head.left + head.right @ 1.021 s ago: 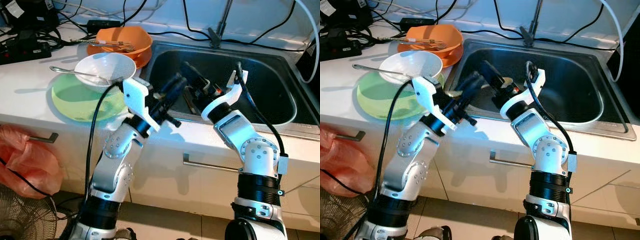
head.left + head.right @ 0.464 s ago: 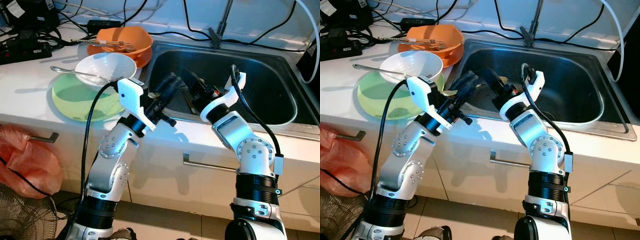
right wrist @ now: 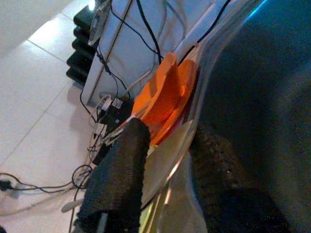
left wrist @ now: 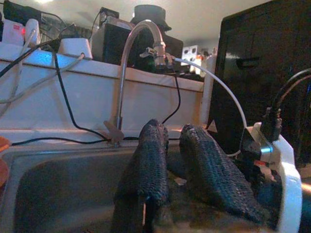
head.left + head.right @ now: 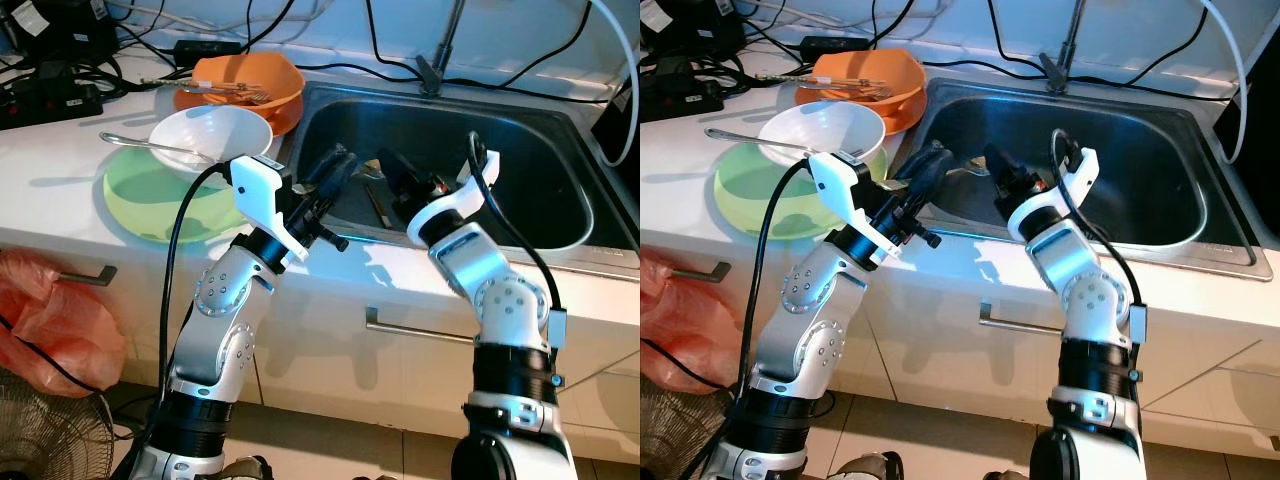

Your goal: Kitchen organization

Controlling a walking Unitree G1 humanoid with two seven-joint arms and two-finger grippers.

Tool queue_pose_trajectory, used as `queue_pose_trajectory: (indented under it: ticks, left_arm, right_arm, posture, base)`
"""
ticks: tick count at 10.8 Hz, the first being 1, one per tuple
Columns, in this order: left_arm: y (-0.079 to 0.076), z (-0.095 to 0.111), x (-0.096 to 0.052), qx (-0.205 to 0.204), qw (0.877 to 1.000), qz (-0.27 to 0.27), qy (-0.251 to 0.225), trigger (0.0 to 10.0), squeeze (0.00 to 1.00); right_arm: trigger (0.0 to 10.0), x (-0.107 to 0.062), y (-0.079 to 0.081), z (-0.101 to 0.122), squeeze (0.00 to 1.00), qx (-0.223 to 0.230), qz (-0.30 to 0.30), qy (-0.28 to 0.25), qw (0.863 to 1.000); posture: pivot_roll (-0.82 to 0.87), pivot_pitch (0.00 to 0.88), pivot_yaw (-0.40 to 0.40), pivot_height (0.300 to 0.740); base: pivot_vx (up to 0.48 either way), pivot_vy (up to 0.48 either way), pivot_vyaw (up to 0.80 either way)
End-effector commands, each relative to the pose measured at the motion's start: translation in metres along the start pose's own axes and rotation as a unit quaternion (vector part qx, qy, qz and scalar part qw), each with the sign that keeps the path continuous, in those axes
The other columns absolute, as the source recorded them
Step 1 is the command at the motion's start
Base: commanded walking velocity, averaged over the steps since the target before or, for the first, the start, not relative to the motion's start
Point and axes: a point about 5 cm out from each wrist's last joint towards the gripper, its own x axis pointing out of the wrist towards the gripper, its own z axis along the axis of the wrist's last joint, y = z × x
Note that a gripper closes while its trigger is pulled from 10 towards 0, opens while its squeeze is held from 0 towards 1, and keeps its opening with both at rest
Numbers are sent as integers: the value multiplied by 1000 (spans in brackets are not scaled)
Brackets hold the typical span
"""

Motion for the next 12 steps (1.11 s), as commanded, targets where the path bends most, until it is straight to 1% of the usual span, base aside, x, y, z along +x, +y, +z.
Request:
queue_pose_trajectory:
  ticks: [1, 2, 3, 5, 6, 8, 9, 10, 11, 12]
  left_arm:
    - [-4, 2, 3, 1, 1000, -10, -4, 0, 0]
    - [-5, 1, 3, 1, 1000, -11, -3, 0, 0]
    - [-5, 1, 3, 0, 1000, -12, -3, 0, 0]
    - [-5, 0, 3, 0, 1000, -11, -2, 0, 0]
    - [-6, 0, 3, 1, 1000, -11, -2, 0, 0]
    - [-8, -2, 4, 10, 1000, -19, 5, 0, 0]
    - [-9, -5, 5, 20, 999, -24, 16, 2941, 0]
    - [-10, -8, 4, 27, 999, -20, 27, 10000, 0]
    - [-9, -9, 4, 21, 999, -14, 28, 10000, 306]
    - [-7, -10, 4, 19, 999, -4, 30, 10000, 1000]
  right_arm:
    - [0, 1, -2, 1, 0, 18, -12, 2, 1000]
    - [0, 3, -2, 1, 0, 45, -16, 8, 999]
    - [0, 4, -1, 0, 0, 55, -10, 15, 998]
    - [0, 5, 0, -2, 0, 49, -9, 29, 998]
    - [0, 6, 0, -4, 0, 53, -12, 36, 998]
    - [0, 6, 0, -4, 0, 52, -11, 43, 998]
    - [0, 6, 0, -4, 0, 51, -12, 44, 998]
    - [0, 5, -1, -4, 0, 49, -15, 45, 998]
    - [0, 5, -2, -4, 0, 49, -18, 44, 998]
    - [0, 5, -2, -4, 0, 49, -20, 43, 998]
  posture:
    - [15, 84, -31, 740]
    - [14, 85, -31, 740]
    - [15, 86, -32, 740]
    - [15, 85, -34, 740]
    - [15, 84, -33, 740]
    - [15, 84, -32, 740]
    - [14, 83, -32, 740]
    - [14, 83, -32, 740]
    - [13, 83, -32, 740]
    - [14, 83, -32, 740]
  base:
    - [0, 0, 0]
    - [0, 0, 0]
    - [0, 0, 0]
    - [0, 0, 0]
    - [0, 0, 0]
    - [0, 0, 0]
    - [0, 0, 0]
    - [0, 0, 0]
    - [0, 0, 0]
    - [0, 0, 0]
